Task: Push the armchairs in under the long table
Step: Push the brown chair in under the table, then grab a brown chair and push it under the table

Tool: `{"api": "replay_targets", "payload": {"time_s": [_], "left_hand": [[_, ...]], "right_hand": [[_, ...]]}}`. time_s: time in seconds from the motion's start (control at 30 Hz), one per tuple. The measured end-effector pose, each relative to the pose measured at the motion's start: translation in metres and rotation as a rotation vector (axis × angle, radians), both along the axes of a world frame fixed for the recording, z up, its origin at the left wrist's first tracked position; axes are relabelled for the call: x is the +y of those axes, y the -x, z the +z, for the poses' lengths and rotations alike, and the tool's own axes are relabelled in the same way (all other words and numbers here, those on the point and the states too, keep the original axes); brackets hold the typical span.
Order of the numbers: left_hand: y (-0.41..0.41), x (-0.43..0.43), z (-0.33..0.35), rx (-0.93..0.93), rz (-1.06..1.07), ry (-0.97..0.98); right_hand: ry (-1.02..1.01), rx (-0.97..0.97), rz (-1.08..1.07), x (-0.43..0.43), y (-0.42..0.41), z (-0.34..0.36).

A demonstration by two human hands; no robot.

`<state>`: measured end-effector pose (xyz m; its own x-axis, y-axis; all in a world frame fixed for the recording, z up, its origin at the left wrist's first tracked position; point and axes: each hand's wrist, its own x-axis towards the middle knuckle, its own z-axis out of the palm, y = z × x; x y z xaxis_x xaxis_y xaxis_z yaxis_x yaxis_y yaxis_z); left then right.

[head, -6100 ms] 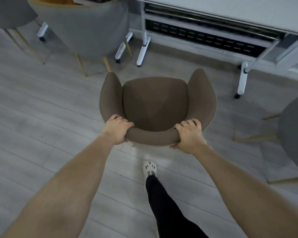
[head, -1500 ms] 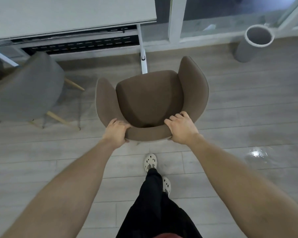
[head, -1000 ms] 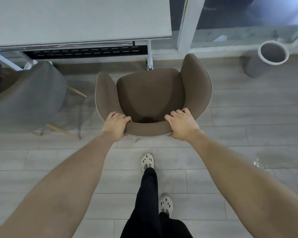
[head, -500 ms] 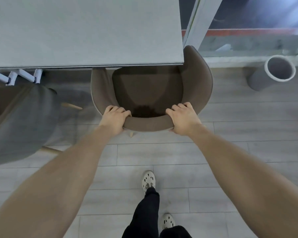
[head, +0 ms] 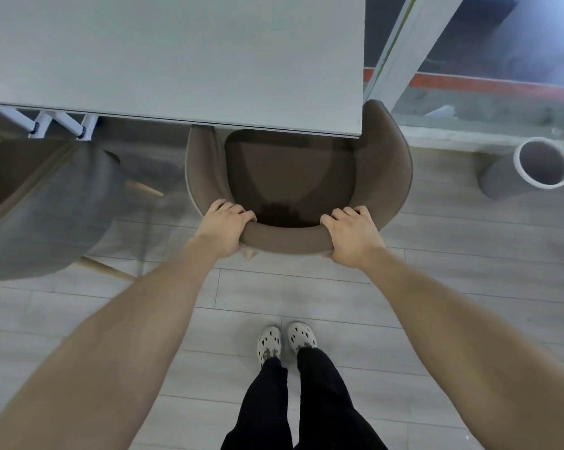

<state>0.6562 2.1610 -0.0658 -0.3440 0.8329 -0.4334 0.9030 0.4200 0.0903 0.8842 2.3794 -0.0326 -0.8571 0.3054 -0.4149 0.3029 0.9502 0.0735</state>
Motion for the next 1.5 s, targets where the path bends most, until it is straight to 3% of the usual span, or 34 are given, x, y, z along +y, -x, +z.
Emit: {"api": "replay_targets", "payload": {"time_s": [0.1, 0.23, 0.33, 0.6, 0.8, 1.17, 1.5], "left_hand": [[-0.012, -0.010, 0.020, -0.003, 0.034, 0.034], [-0.028, -0.050, 0.063, -0.011, 0.173, -0.005], [-0.030, -0.102, 0.088, -0.014, 0.338, 0.006], [-0.013, -0.311, 0.124, -0.016, 0.770, 0.055], [0.006, -0.486, 0.140, -0.008, 0.963, 0.035], [0.073, -0.744, 0.193, 0.071, 1.142, -0.022], [0.233, -0.897, 0.199, 0.091, 1.178, -0.051]], "right_hand": [[0.044, -0.042, -0.028, -0.003, 0.000, 0.008], [0.176, -0.239, -0.080, -0.024, 0.026, 0.039], [0.321, -0.196, -0.046, -0.061, 0.064, 0.060], [0.347, -0.079, 0.327, -0.237, 0.178, 0.092], [0.370, -0.044, 0.452, -0.400, 0.235, 0.110], [0.408, 0.004, 0.564, -0.659, 0.344, 0.152], [0.406, 0.034, 0.630, -0.826, 0.529, 0.128]]}}
